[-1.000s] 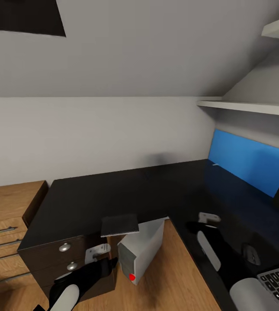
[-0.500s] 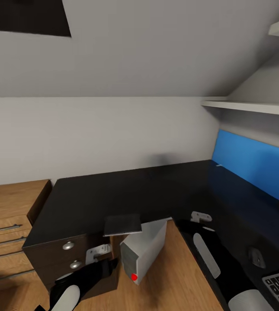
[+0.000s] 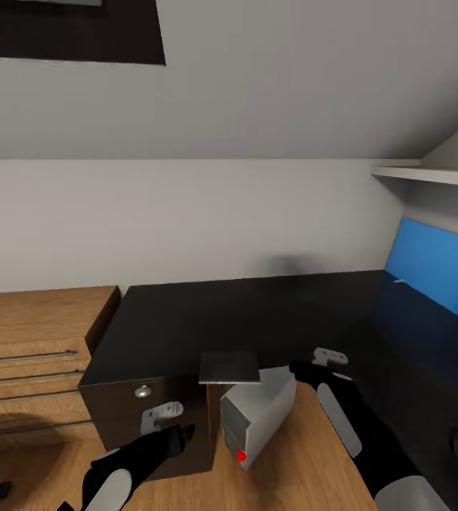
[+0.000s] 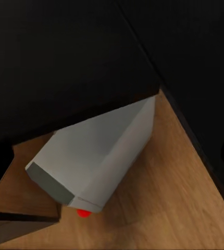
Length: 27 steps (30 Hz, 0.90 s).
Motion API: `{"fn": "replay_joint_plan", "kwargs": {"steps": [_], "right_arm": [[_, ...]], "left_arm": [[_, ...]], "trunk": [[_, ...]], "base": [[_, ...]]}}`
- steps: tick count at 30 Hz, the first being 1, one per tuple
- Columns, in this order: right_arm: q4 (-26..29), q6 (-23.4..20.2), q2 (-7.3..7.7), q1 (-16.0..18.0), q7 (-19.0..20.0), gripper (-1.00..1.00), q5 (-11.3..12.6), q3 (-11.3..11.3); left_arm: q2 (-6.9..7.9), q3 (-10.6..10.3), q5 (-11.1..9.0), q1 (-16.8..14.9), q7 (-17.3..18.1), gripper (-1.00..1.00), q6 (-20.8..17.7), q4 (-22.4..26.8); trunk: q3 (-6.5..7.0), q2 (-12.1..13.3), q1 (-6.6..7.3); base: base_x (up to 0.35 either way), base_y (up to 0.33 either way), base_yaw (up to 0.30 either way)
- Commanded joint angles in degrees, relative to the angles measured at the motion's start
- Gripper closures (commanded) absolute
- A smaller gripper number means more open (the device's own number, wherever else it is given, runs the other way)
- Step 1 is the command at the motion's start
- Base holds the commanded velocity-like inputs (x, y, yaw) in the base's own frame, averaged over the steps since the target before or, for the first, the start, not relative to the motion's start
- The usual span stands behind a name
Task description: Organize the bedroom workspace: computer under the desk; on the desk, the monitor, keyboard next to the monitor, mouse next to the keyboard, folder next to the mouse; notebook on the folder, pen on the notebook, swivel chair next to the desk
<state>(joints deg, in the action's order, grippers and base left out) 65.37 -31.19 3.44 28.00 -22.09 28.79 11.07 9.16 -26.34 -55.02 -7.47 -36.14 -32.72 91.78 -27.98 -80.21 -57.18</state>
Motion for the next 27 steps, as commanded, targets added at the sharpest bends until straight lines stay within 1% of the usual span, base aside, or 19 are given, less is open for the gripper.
{"fn": "replay_joint_plan", "kwargs": {"steps": [1, 8, 17, 22, 27], "right_arm": [[0.1, -0.1, 0.08, 0.03, -0.58, -1.0, 0.59, 0.18], [0.18, 0.09, 0.08, 0.03, -0.67, -1.0, 0.35, 0.18], [0.13, 3.55, 0.08, -0.08, -1.0, -1.0, 0.16, 0.38], [0.31, 4.12, 0.1, -0.21, -1.02, -1.0, 0.0, 0.91], [0.3, 4.2, 0.09, -0.23, -1.02, -1.0, -0.08, 1.05]], "left_arm": [[0.05, -0.15, -0.53, -0.08, -0.6, -1.0, 0.02, 0.06], [0.07, -0.2, -0.53, -0.08, -0.6, -1.0, 0.03, -0.02], [0.07, -0.2, -0.58, -0.08, -0.6, -1.0, 0.03, -0.05], [0.21, -0.19, -0.47, -0.08, -0.55, -1.0, 0.17, -0.1], [0.24, -0.2, -0.45, -0.08, -0.51, -1.0, 0.28, -0.11]], "trunk": [[-0.06, -0.04, 0.0], [-0.06, -0.04, 0.0], [-0.06, -0.04, 0.0], [-0.06, -0.04, 0.0], [-0.06, -0.04, 0.0]], "base": [[0.0, 0.0, 0.274], [0.0, 0.0, 0.274], [0.0, 0.0, 0.274], [0.004, 0.0, 0.274], [0.198, 0.063, 0.274]]}}
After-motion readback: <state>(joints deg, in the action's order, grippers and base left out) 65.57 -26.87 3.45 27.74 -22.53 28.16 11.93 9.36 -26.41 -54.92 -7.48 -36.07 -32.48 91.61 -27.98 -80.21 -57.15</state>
